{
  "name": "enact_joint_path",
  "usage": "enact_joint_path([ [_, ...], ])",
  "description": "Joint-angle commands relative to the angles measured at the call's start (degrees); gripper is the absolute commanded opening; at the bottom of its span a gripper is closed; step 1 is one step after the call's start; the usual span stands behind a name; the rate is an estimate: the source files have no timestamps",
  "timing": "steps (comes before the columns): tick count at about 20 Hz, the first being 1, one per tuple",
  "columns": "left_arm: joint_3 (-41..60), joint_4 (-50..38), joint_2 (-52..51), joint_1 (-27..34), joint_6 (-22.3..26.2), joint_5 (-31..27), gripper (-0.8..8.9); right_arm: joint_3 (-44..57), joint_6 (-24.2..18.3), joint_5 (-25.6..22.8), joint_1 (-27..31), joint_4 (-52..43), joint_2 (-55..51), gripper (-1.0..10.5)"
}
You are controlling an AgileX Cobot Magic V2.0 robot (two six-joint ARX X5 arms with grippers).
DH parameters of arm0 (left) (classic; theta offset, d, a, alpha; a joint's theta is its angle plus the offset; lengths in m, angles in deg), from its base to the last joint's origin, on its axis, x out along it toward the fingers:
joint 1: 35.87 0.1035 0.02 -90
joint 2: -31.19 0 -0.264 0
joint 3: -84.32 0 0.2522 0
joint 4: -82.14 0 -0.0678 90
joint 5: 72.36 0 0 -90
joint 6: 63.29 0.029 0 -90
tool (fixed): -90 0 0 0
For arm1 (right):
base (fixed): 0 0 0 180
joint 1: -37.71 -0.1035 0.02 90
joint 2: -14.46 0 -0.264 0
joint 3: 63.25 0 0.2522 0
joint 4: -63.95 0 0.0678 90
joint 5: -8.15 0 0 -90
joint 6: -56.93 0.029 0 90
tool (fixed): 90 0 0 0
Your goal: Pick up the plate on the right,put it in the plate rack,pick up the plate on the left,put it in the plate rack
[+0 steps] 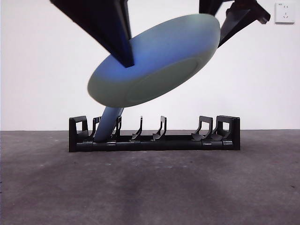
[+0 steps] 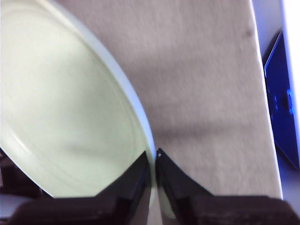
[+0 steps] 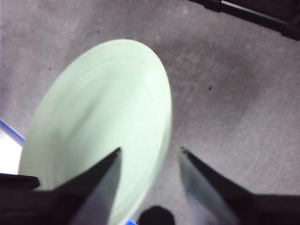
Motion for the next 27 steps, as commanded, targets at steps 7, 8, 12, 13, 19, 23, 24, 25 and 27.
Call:
enact_joint_path([
  [7,0.2,-17.81,0.07,2.8,-13.53,10.08,-0.08,-7.78,0.39,-11.13,0.42,-2.8,-11.98,2.9],
  [8,0.2,-21.88,0.07,4.07,-16.76,11.52,-0.08,-8.9,1.16,-12.57,0.39,-3.93,-14.51,2.9],
  [12,0.2,-39.74,0.5,11.39,-30.4,14.67,-0.08,-10.67,1.79,-12.68,0.35,-5.09,-23.74,2.8],
  [13,0.2,-43.1,0.94,13.25,-32.7,15.8,-0.08,-10.67,1.79,-12.68,0.35,-4.76,-25.22,2.8],
  [19,0.2,-55.15,8.63,21.24,-37.35,18.49,-0.08,-10.67,1.97,-12.44,0.33,-0.44,-29.11,2.8],
  [23,0.2,-57.53,12.98,23.08,-37.33,18.51,-0.08,-10.67,1.95,-12.46,0.31,2.21,-29.14,2.8],
  [24,0.17,-58.38,14.16,23.5,-37.33,18.51,-0.08,-10.64,1.95,-12.46,0.31,2.51,-29.14,2.8],
  [25,0.15,-59.06,15.21,23.89,-37.33,18.51,-0.08,-10.64,1.95,-12.46,0.31,2.64,-29.14,2.8],
  [27,0.09,-59.6,16.85,24.85,-37.33,18.51,-0.08,-10.64,1.92,-12.44,0.31,2.67,-29.14,2.8],
])
